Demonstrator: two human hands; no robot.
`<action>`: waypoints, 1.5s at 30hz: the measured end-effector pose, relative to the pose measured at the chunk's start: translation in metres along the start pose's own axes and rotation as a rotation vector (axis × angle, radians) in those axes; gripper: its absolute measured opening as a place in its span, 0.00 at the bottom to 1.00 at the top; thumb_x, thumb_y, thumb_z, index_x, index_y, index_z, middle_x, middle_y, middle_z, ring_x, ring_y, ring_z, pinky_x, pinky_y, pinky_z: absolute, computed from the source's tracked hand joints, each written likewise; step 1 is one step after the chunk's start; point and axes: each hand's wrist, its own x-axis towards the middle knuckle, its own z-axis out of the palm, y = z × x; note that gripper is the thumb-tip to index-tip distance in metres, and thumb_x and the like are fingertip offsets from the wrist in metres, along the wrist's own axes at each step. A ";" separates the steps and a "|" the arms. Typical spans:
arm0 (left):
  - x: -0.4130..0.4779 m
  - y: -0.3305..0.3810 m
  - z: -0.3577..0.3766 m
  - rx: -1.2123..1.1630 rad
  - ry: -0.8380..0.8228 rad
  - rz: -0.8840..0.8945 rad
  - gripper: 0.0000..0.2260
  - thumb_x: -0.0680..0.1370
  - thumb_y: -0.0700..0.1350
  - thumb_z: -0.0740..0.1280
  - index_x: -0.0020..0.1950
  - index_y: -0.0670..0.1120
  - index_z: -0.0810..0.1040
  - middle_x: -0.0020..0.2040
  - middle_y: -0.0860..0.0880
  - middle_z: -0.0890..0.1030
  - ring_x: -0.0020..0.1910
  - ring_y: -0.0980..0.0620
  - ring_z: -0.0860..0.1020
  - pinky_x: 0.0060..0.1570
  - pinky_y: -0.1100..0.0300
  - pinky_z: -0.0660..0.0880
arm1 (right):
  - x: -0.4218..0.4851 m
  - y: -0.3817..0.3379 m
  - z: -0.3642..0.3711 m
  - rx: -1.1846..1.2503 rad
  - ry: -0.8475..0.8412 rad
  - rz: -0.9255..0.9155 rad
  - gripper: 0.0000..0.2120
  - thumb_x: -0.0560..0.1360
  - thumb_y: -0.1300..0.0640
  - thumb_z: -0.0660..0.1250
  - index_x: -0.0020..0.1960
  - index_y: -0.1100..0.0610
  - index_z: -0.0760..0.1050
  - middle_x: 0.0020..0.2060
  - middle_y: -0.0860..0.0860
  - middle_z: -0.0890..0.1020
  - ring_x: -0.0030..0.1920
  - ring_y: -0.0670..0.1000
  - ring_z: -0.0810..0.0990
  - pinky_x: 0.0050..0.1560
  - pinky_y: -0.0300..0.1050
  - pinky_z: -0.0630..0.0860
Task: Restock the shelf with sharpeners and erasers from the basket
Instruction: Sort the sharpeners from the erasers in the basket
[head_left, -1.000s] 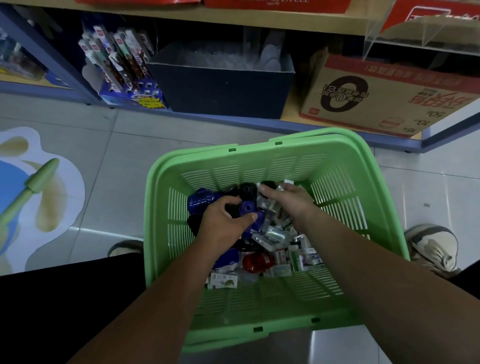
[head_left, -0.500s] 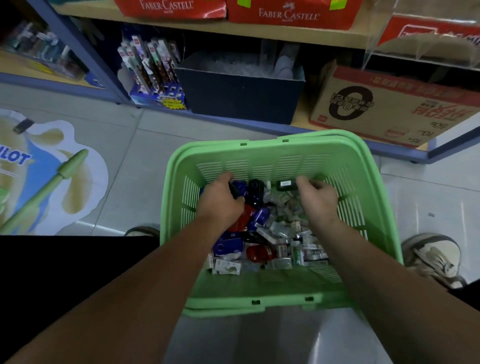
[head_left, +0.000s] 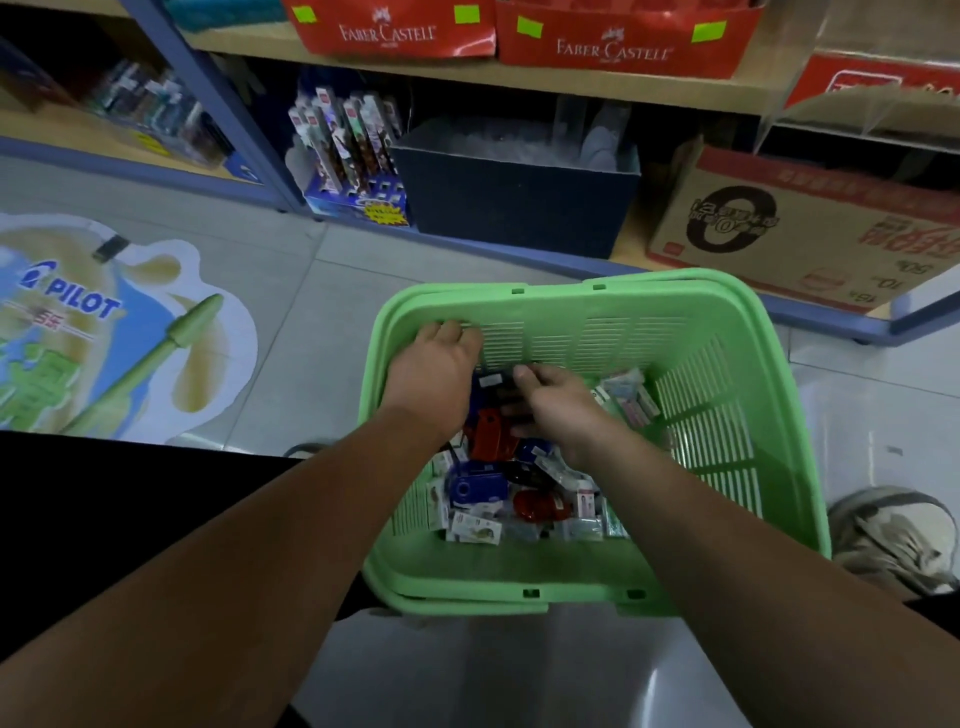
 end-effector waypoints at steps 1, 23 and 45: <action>-0.004 -0.001 -0.002 0.057 0.044 0.018 0.26 0.73 0.39 0.71 0.69 0.47 0.70 0.64 0.45 0.73 0.64 0.43 0.71 0.55 0.50 0.75 | 0.001 -0.003 0.002 0.010 -0.053 -0.011 0.17 0.85 0.52 0.65 0.71 0.56 0.74 0.58 0.52 0.83 0.55 0.54 0.85 0.56 0.56 0.84; -0.037 0.082 0.064 -0.113 -0.435 0.392 0.27 0.75 0.55 0.73 0.73 0.51 0.72 0.64 0.50 0.73 0.63 0.46 0.71 0.57 0.50 0.75 | -0.015 0.058 -0.094 -1.201 -0.175 0.032 0.55 0.66 0.46 0.84 0.83 0.38 0.53 0.82 0.52 0.54 0.76 0.63 0.67 0.76 0.60 0.68; -0.018 0.056 0.045 -0.497 -0.273 0.005 0.11 0.82 0.51 0.64 0.44 0.45 0.73 0.35 0.49 0.75 0.32 0.50 0.73 0.30 0.59 0.63 | 0.011 0.049 -0.095 -0.874 0.023 -0.039 0.20 0.78 0.59 0.74 0.69 0.56 0.77 0.60 0.57 0.83 0.47 0.51 0.81 0.42 0.41 0.77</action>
